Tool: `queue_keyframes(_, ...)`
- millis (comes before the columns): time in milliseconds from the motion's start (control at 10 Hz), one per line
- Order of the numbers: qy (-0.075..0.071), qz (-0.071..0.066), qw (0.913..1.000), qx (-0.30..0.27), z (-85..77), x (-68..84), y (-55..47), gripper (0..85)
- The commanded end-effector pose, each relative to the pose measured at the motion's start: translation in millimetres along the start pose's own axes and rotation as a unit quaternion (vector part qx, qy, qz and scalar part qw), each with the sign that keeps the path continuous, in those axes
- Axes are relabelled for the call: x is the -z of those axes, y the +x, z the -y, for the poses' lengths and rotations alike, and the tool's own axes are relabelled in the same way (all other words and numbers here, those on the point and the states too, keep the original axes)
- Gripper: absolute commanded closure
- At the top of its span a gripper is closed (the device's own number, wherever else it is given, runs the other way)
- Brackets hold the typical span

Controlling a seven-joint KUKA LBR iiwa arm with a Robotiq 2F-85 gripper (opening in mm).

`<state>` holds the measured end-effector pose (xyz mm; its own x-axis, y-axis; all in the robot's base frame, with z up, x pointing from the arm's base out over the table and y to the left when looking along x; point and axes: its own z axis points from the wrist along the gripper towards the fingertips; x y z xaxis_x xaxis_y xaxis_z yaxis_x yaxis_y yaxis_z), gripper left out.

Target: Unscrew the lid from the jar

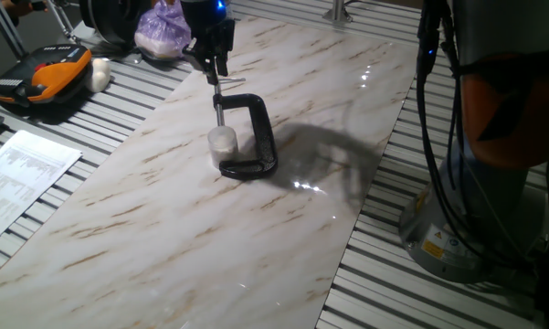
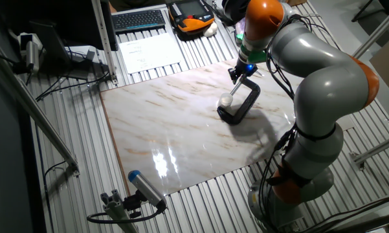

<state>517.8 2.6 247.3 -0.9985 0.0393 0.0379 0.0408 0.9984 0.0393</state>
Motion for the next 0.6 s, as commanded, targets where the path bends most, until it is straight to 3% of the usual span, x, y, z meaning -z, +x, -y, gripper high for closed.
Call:
queue_keyframes(0,-0.001,0.011,0.9999,0.003,0.8,2.3,-0.6,85.0)
queue_keyframes(500,0.02,0.018,0.9995,0.014,0.8,5.6,-4.1,85.0)
